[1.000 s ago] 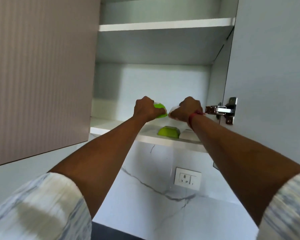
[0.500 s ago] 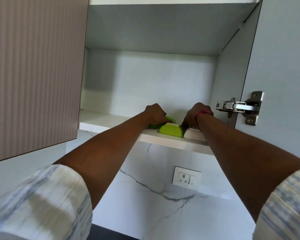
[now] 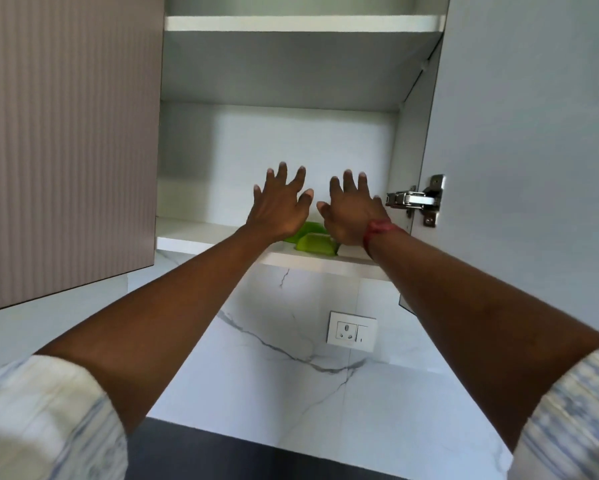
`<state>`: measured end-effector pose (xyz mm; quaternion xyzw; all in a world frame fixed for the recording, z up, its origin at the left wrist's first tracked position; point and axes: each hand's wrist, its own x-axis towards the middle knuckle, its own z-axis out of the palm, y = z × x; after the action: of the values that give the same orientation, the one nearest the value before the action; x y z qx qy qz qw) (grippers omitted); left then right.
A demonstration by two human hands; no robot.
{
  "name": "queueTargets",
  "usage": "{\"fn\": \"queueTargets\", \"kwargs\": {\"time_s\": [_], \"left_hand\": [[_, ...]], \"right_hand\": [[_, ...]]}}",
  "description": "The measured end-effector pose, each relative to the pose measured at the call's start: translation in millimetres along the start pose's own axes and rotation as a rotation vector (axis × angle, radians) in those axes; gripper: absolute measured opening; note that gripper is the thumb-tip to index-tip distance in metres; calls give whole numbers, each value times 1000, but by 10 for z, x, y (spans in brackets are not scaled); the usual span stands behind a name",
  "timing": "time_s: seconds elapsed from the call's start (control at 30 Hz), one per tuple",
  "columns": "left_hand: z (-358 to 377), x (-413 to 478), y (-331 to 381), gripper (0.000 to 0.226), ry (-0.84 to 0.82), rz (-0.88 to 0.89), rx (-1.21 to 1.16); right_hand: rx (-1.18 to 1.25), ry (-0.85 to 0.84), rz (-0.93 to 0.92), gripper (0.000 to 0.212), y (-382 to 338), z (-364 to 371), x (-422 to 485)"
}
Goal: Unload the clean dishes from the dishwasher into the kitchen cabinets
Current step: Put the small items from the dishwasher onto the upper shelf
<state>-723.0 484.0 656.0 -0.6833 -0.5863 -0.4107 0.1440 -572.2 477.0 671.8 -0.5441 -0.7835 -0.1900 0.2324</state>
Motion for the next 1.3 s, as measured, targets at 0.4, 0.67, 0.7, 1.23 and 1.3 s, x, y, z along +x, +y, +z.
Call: {"fn": "queueTargets", "kwargs": {"time_s": [0.4, 0.67, 0.7, 1.23, 1.3], "left_hand": [[-226, -2447, 471, 59, 186, 155, -4], [-4, -4302, 1559, 61, -120, 299, -60], [24, -4552, 1795, 60, -171, 326, -85], [1081, -6779, 5620, 62, -626, 768, -403], [1310, -7080, 5907, 64, -715, 778, -427]], "right_hand": [[51, 318, -82, 64, -392, 112, -2285], [41, 141, -11, 63, 345, 179, -4612], [33, 118, 24, 64, 517, 141, -4976], [-109, -248, 737, 69, 2926, -1109, -9192], [-91, -296, 838, 69, 3174, -1073, -9569]]}}
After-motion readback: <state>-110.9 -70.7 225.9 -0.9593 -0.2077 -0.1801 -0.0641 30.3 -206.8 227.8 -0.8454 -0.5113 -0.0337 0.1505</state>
